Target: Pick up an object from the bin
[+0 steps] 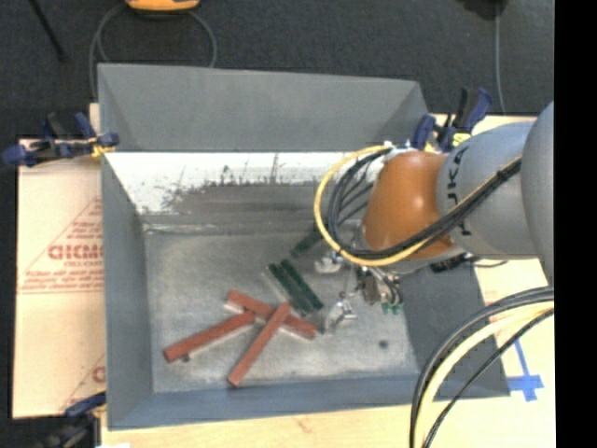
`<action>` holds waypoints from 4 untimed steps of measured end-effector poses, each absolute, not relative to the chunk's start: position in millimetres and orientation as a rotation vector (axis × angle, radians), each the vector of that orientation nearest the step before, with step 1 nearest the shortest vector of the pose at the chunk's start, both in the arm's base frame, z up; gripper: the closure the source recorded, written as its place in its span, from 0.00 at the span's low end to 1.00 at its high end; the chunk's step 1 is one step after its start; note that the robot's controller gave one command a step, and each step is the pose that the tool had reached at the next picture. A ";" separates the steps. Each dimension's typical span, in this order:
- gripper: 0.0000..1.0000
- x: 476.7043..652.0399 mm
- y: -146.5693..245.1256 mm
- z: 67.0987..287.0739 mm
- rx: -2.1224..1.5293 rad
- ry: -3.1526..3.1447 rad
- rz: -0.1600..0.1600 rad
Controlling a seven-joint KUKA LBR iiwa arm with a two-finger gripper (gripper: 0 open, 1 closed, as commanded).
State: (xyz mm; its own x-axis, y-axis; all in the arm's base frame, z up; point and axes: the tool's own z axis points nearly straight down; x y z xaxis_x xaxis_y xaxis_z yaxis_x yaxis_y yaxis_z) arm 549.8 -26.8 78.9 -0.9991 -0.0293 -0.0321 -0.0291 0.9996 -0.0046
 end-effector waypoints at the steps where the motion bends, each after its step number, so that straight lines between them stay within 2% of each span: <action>1: 1.00 537.6 23.1 80.7 -0.058 3.126 -0.007; 2: 1.00 537.7 23.1 80.7 -0.059 3.126 -0.007; 3: 1.00 552.7 22.1 111.1 -0.123 3.139 -0.003; 4: 1.00 517.4 52.0 131.7 -0.094 3.134 0.000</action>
Offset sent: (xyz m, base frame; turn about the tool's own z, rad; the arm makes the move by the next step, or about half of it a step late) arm 0.0000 0.0000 0.0000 0.0000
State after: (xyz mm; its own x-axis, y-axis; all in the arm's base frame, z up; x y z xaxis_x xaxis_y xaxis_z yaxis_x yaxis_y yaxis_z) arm 517.4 52.0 131.7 -0.9982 -0.0597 -0.0063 -0.0597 0.9982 0.0000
